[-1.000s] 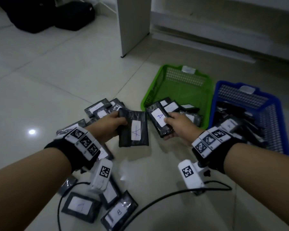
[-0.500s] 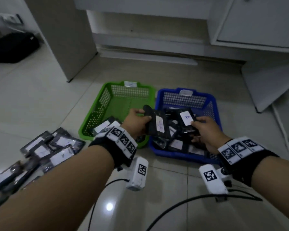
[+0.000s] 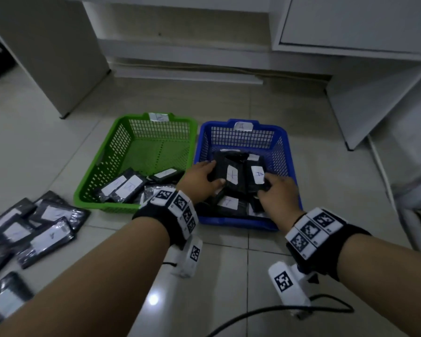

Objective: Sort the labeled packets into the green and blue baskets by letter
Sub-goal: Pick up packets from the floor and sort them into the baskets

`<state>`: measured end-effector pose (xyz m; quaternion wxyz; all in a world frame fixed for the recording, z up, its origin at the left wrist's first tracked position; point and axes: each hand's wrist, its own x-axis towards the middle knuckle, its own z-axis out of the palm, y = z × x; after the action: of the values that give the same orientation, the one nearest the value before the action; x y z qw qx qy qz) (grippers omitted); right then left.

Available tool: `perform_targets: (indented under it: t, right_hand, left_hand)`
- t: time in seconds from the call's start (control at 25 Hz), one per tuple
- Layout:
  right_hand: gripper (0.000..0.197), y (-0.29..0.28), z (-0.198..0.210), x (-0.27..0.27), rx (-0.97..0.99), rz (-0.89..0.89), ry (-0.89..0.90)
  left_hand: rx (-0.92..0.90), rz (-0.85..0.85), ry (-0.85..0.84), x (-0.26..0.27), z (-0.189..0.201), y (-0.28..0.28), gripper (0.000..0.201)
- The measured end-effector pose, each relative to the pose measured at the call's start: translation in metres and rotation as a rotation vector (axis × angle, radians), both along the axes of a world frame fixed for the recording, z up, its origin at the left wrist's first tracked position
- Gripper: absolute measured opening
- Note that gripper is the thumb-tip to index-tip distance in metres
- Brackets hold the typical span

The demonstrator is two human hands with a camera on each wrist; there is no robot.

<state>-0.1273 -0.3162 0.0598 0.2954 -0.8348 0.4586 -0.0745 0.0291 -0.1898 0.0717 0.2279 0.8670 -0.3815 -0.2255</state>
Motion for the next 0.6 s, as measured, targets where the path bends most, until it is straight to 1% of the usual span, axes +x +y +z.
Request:
perform_targets:
  t: [0.04,0.12,0.2,0.28,0.36,0.44,0.56,0.6]
  right_hand:
    - [0.051,0.010,0.003,-0.002,-0.022,0.035,0.031]
    - [0.054,0.032,0.008,-0.004,-0.074,0.146,-0.002]
    - [0.052,0.062,0.018,0.000,-0.137,0.331,-0.028]
    - [0.051,0.102,0.024,0.012,-0.150,0.522,-0.030]
    - [0.053,0.146,0.028,0.027,-0.108,0.688,-0.014]
    - [0.056,0.194,0.028,0.042,-0.063,0.853,0.041]
    - [0.060,0.268,0.013,0.054,0.031,1.069,0.202]
    - [0.061,0.289,0.007,0.055,0.051,1.133,0.250]
  left_hand:
    - [0.046,-0.038,-0.026,0.004,0.005,0.011,0.064]
    - [0.105,-0.075,-0.054,0.014,0.021,0.041,0.054]
    - [0.156,-0.099,-0.065,0.023,0.039,0.085,0.042]
    - [0.210,-0.125,-0.076,0.030,0.054,0.143,0.033]
    - [0.232,-0.088,-0.053,0.032,0.063,0.204,0.027]
    - [0.238,-0.007,-0.037,0.030,0.061,0.265,0.024]
    - [0.270,0.082,-0.050,0.020,0.041,0.354,0.026]
    - [0.295,0.084,-0.052,0.016,0.032,0.377,0.028]
